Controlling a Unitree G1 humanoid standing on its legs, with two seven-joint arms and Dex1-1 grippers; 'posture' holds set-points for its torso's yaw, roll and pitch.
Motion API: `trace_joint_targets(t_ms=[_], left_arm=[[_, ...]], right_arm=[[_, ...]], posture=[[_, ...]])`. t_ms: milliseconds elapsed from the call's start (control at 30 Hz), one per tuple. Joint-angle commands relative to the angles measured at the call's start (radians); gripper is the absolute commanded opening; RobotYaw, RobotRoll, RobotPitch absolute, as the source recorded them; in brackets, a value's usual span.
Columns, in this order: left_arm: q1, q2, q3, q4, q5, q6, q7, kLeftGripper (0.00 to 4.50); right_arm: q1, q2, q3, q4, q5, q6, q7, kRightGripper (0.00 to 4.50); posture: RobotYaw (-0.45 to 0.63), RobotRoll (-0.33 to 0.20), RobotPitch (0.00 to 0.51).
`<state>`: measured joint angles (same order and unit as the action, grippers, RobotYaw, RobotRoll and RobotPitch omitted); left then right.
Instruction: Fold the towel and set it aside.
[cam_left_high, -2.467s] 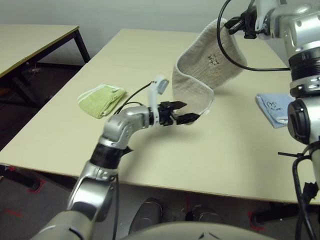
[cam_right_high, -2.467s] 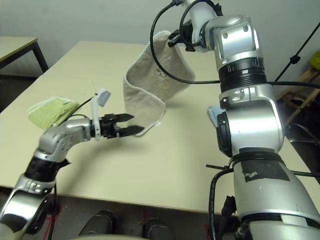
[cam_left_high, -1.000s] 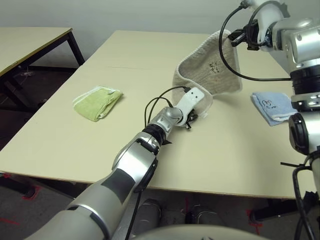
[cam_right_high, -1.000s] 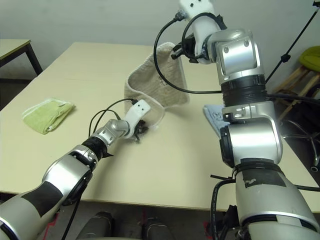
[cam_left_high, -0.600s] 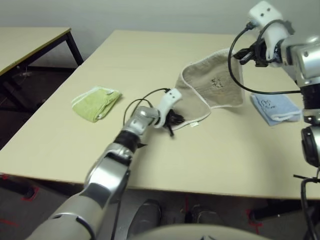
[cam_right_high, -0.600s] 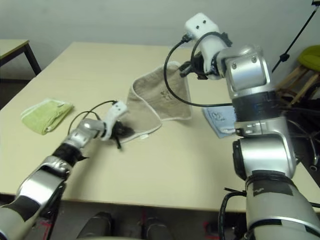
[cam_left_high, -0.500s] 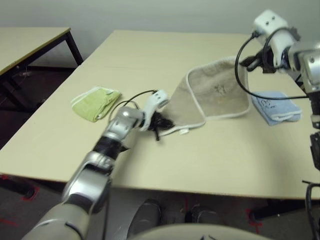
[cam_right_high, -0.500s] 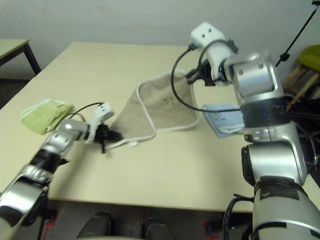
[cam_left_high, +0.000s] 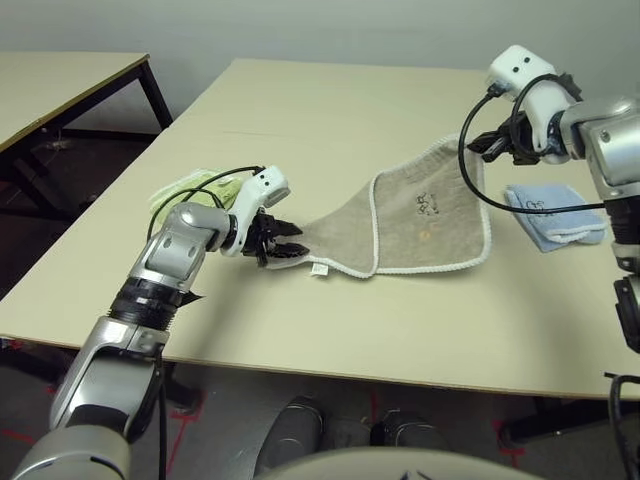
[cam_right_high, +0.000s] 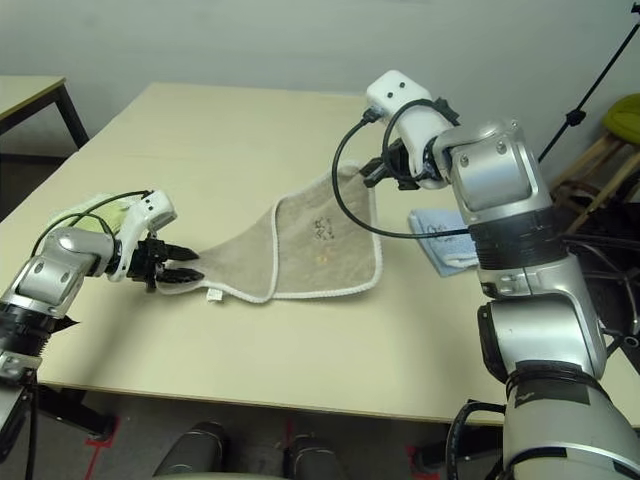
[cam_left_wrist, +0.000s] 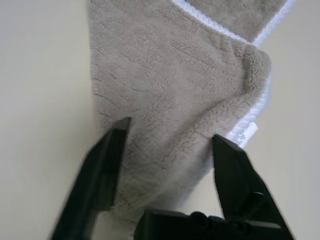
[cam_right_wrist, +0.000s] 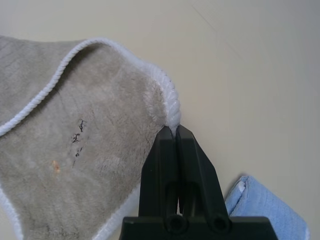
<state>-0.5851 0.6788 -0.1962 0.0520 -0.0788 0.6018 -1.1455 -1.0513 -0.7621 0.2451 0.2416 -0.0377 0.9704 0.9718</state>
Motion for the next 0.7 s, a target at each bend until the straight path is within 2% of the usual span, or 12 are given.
trace_joint_targets(t_ms=[33,167,267,467,700], left_arm=[[-0.009,-0.042,-0.015,-0.18,-0.06,0.118,0.031,4.47],[0.011,-0.064,-0.131,-0.333,-0.044,0.201,0.068,4.47],[0.01,-0.11,-0.158,-0.364,-0.055,0.26,0.128,4.47],[0.051,-0.161,-0.282,-0.281,0.047,0.175,0.248,4.47],[0.069,-0.18,-0.31,-0.181,0.115,0.111,0.327,4.47]], right_arm=[[0.003,0.005,-0.003,-0.008,0.005,0.012,-0.023,0.0],[0.004,0.004,0.0,-0.009,0.008,0.018,-0.029,0.0],[0.0,0.0,0.003,-0.017,0.012,0.027,-0.027,0.0],[-0.007,-0.008,0.004,-0.03,0.014,0.035,-0.025,0.0],[0.005,-0.028,-0.011,-0.075,0.027,0.058,-0.03,0.0]], posture=[[0.14,0.0,0.101],[0.13,0.0,0.12],[0.13,0.0,0.128],[0.11,0.0,0.13],[0.08,0.0,0.117]])
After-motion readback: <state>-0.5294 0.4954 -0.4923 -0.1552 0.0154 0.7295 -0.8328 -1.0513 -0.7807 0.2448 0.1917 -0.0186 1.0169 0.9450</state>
